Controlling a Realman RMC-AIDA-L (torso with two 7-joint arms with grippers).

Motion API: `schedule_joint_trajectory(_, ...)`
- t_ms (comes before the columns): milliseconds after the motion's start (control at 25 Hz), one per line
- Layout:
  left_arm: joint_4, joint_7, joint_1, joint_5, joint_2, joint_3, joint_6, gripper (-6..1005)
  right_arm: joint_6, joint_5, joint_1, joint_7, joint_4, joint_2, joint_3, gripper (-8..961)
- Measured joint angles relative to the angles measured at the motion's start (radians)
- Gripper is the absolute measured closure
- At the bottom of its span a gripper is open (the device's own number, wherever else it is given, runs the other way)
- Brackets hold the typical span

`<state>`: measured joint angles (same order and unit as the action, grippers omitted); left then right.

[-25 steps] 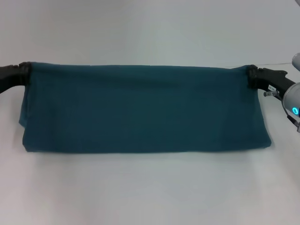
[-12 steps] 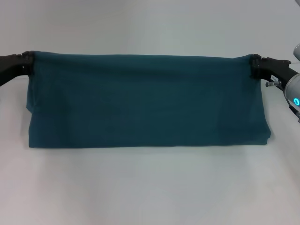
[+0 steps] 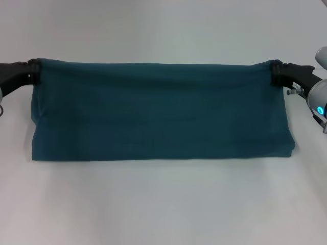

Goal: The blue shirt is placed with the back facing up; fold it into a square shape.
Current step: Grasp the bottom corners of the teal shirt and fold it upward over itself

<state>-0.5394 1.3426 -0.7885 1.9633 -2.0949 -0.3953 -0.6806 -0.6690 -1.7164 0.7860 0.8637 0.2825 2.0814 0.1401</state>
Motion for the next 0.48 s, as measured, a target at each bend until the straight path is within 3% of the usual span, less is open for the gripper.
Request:
schedule_joint_trajectory(240,0.015,-0.090,-0.010,-0.041,-0.027,-0.001,0.063,954,0.053,0.000,0.009,-0.009,-0.003,0.004,0.003,934)
schedule_joint_trajectory(400,0.027,-0.093,-0.013,-0.053,-0.030,0.000,0.087,954,0.074,0.002,0.007,0.001,-0.005,0.004,0.000,914)
schedule_joint_trajectory(480,0.029,-0.092,-0.014,-0.068,-0.030,0.000,0.105,868,0.079,0.019,0.001,0.005,0.001,0.001,-0.004,895)
